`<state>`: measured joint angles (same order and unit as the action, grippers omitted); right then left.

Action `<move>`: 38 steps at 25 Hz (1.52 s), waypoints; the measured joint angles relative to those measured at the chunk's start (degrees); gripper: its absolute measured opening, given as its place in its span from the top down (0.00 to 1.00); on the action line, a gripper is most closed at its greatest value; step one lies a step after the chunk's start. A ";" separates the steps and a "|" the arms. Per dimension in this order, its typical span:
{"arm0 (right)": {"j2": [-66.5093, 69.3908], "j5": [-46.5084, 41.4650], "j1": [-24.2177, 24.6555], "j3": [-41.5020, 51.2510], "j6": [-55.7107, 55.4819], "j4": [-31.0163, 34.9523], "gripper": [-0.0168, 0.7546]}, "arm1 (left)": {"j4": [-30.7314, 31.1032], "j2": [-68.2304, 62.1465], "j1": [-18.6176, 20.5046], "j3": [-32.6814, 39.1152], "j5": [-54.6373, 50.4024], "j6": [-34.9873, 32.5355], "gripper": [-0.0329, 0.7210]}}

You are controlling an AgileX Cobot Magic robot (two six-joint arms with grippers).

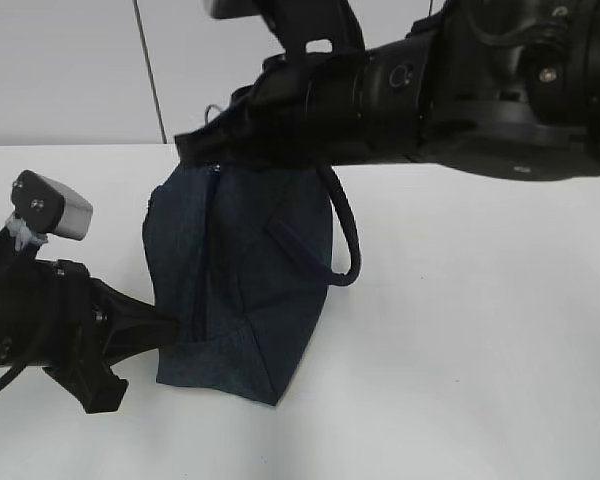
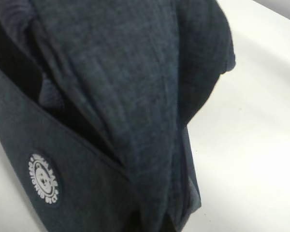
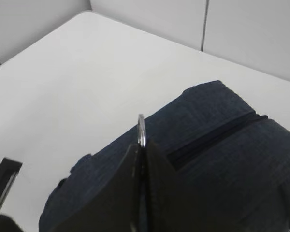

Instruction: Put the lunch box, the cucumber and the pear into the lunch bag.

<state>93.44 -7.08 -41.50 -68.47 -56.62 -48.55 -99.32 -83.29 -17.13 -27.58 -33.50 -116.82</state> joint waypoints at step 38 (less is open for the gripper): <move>40.53 46.97 30.24 -42.28 -96.59 -56.89 0.98 | 0.00 0.00 0.00 0.17 0.52 0.00 0.95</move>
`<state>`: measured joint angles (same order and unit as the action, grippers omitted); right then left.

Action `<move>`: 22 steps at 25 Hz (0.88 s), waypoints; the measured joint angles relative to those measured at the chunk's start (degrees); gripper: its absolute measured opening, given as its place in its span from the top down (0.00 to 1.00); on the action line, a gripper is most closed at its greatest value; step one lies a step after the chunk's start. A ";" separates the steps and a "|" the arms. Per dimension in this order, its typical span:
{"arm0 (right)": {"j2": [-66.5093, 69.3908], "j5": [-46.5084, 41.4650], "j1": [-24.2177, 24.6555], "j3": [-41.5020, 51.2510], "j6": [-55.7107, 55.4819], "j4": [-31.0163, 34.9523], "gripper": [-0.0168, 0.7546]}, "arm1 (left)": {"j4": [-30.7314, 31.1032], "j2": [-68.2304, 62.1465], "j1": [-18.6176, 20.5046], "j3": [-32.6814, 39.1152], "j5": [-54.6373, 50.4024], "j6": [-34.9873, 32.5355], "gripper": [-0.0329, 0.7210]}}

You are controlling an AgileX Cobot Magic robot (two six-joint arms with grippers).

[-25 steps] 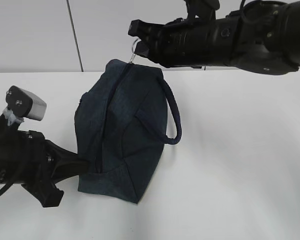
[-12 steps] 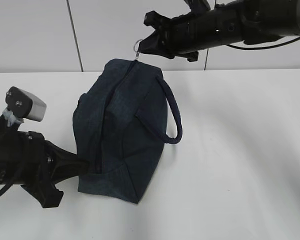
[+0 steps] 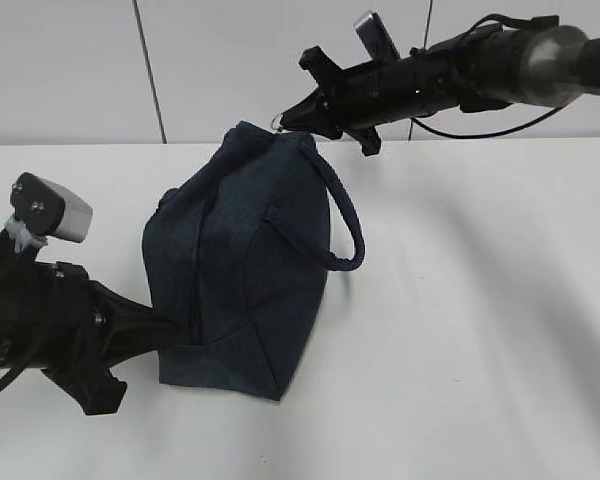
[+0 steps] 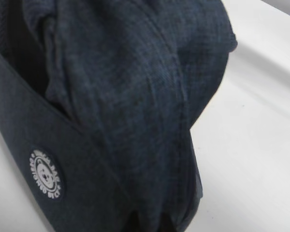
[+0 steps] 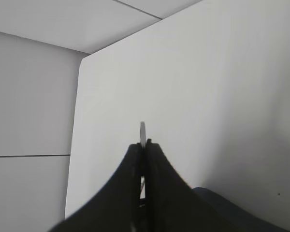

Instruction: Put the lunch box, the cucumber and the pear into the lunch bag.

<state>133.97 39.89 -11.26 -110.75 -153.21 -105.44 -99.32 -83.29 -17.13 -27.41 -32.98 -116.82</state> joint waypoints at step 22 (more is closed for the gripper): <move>5.28 1.26 0.47 -1.03 -2.39 0.00 0.97 | 0.00 0.00 0.00 0.00 0.38 0.00 0.95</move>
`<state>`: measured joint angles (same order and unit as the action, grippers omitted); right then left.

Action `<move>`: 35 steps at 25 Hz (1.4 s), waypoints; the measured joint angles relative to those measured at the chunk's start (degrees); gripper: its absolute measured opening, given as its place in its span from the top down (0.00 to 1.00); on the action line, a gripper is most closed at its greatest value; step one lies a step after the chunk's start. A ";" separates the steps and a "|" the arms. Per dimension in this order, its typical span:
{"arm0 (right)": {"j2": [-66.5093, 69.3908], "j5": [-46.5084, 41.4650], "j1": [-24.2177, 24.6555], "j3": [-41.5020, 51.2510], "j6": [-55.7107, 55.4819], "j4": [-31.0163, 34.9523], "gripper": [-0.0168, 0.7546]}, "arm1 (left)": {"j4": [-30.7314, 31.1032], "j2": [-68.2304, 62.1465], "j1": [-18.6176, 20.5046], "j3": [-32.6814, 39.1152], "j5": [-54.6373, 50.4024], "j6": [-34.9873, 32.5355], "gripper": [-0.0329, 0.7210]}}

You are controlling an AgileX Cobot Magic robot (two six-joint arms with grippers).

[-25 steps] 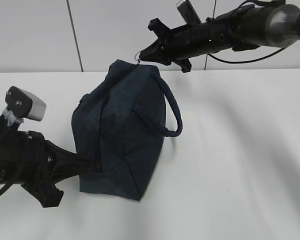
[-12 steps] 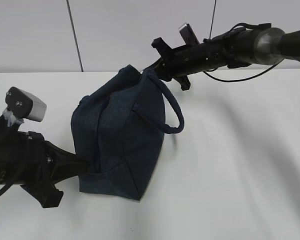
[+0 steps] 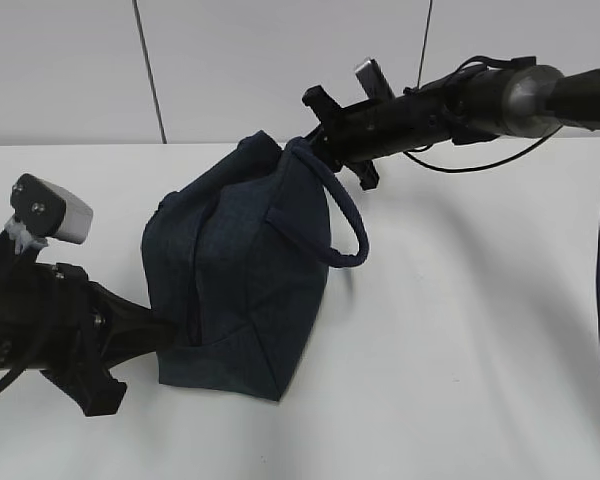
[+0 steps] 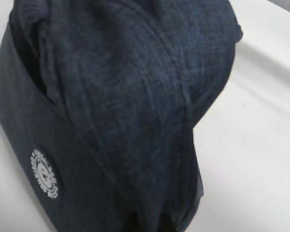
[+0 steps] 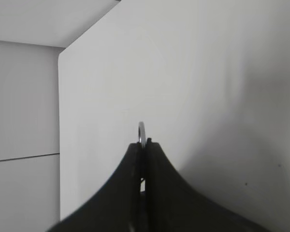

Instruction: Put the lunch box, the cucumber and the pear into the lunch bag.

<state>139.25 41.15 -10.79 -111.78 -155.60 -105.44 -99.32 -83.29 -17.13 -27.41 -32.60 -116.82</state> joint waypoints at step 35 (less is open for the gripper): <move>-16.09 28.55 2.57 -2.38 7.00 0.00 0.58 | 17.62 14.42 0.00 0.32 10.92 28.62 0.40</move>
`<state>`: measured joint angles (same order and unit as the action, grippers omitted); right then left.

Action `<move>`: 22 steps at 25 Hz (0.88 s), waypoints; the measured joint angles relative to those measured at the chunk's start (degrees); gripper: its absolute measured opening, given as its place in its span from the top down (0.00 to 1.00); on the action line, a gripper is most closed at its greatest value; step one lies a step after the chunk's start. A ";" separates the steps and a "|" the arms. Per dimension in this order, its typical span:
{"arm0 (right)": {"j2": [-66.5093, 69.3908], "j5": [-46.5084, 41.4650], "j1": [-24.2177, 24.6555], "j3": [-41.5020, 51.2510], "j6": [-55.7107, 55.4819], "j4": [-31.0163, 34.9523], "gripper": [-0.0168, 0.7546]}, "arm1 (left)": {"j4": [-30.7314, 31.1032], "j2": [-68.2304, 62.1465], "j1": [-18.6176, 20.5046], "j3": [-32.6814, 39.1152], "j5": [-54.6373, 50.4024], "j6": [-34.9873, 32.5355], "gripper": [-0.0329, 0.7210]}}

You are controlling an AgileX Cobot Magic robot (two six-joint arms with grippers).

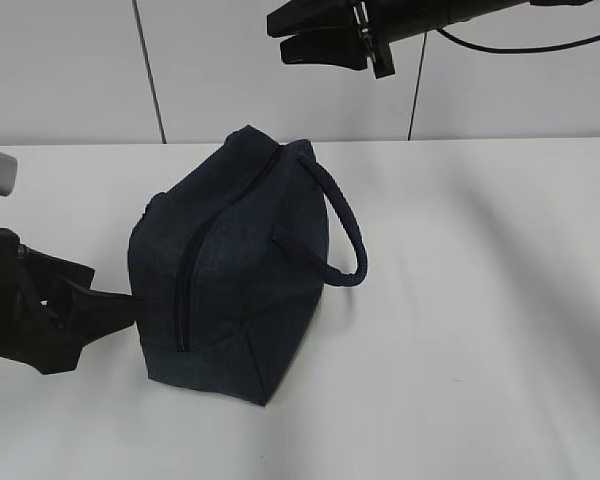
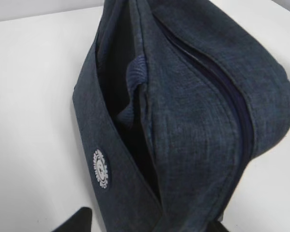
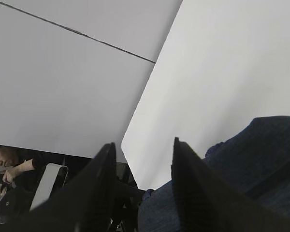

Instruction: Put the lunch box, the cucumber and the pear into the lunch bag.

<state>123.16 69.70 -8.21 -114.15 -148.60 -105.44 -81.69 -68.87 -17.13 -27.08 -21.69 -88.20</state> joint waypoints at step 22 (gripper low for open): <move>0.00 -25.52 0.00 1.48 19.74 0.00 0.59 | -4.30 0.00 0.00 0.00 -0.46 0.05 0.58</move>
<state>123.16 44.18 -8.21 -112.68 -128.85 -105.44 -86.00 -68.87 -17.13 -27.08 -22.15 -88.15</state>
